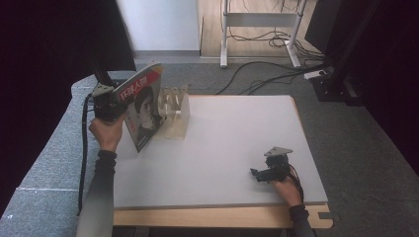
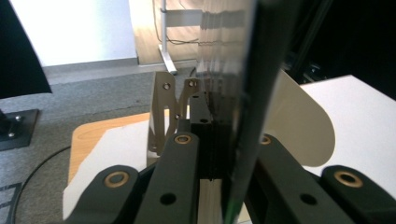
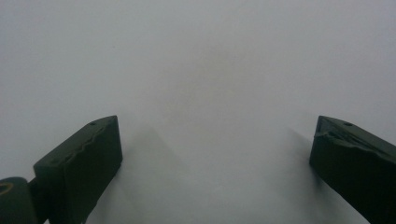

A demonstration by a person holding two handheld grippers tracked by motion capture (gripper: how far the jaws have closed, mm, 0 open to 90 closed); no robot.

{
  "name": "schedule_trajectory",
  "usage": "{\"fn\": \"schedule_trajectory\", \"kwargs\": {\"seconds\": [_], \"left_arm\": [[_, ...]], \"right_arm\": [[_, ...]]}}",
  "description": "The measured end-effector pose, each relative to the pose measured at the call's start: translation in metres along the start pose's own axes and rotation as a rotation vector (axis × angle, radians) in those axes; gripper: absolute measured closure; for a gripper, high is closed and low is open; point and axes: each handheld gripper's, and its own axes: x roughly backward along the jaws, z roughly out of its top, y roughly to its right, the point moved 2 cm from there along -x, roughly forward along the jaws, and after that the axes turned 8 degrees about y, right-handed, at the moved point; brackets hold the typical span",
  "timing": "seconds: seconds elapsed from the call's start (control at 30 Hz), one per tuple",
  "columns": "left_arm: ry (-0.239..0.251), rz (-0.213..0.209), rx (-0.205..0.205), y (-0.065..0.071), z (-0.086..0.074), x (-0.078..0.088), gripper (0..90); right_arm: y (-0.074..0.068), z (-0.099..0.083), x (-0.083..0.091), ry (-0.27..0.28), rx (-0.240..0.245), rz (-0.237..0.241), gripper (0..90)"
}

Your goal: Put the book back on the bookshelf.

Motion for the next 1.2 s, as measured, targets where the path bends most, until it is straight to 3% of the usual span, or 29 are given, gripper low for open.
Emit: {"fn": "schedule_trajectory", "kwargs": {"seconds": [0.07, 0.23, 0.4, 0.5, 0.6, 0.73, 0.8, 0.87, 1.0, 1.1, 1.2], "left_arm": [[-0.025, -0.016, -0.014, -0.002, -0.001, -0.001, 86.3], [-0.163, -0.062, -0.045, -0.007, -0.001, 0.000, 82.7], [-0.222, -0.026, -0.046, -0.013, 0.001, 0.003, 86.0], [-0.198, 0.002, -0.045, -0.015, 0.001, 0.002, 87.0], [-0.137, 0.009, 0.004, -0.019, -0.001, 0.000, 87.3], [-0.120, -0.009, 0.061, -0.028, -0.006, -0.003, 86.9], [-0.110, 0.008, 0.050, -0.031, -0.008, -0.002, 86.4], [-0.110, -0.002, 0.055, -0.034, -0.009, -0.001, 85.0], [-0.121, 0.014, 0.004, -0.031, -0.010, -0.002, 69.4], [-0.121, 0.028, -0.040, -0.029, -0.011, -0.002, 52.1], [-0.113, 0.009, -0.034, -0.028, -0.012, 0.002, 39.1]], "right_arm": [[0.000, 0.000, 0.000, 0.000, 0.000, 0.000, 1.6], [0.000, 0.000, 0.000, -0.003, -0.001, 0.002, 1.5], [0.000, 0.000, 0.000, -0.002, -0.001, 0.002, 1.5], [0.000, 0.000, 0.000, -0.001, -0.001, 0.003, 1.5], [0.000, 0.000, 0.000, -0.001, 0.000, 0.004, 1.5], [0.000, 0.000, 0.000, 0.000, 0.001, 0.004, 1.5], [0.000, 0.000, 0.000, 0.000, 0.001, 0.004, 1.5], [0.000, 0.000, 0.000, 0.000, -0.001, 0.004, 1.5], [0.000, 0.000, 0.000, -0.001, -0.001, 0.003, 1.5], [0.000, 0.000, 0.000, -0.002, -0.002, 0.002, 1.5], [0.000, 0.000, 0.000, -0.002, -0.001, 0.002, 1.5]]}}
